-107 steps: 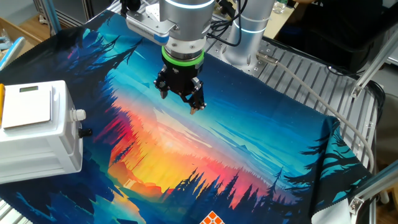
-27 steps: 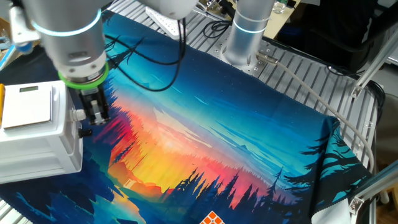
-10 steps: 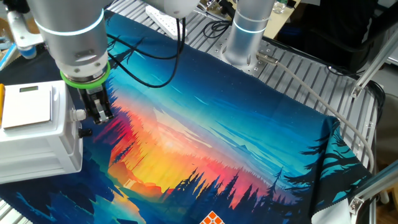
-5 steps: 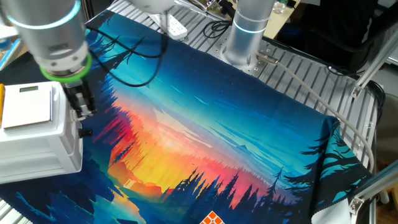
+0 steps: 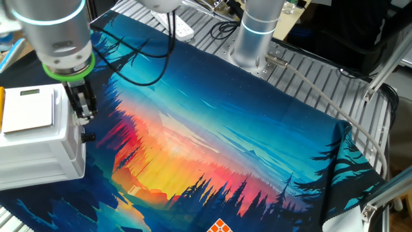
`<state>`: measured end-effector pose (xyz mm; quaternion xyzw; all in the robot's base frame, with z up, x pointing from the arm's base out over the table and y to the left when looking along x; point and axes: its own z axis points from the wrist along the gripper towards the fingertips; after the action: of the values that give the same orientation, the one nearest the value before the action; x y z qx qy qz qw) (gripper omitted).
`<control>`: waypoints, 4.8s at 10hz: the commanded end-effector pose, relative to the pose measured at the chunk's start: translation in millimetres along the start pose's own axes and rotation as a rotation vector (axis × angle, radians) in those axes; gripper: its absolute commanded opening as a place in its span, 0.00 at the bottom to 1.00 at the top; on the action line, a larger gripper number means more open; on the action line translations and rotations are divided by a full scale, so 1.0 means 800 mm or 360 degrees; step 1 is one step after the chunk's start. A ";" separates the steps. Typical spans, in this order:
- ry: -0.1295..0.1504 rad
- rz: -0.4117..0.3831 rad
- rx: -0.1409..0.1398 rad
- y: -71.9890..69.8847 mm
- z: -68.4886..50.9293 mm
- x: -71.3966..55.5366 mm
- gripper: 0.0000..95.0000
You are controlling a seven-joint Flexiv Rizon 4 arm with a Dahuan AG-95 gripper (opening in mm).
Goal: Grasp the handle and open the drawer
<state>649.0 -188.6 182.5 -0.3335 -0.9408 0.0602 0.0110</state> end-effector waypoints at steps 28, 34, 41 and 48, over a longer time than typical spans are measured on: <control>-0.0037 0.0333 -0.0124 0.005 0.020 -0.014 0.40; -0.0016 0.0290 -0.0130 0.003 0.023 -0.020 0.40; -0.0020 0.0295 -0.0144 0.002 0.029 -0.021 0.40; -0.0026 0.0312 -0.0146 0.002 0.034 -0.016 0.40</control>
<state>659.8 -198.1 154.6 -0.4235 -0.9055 0.0196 -0.0176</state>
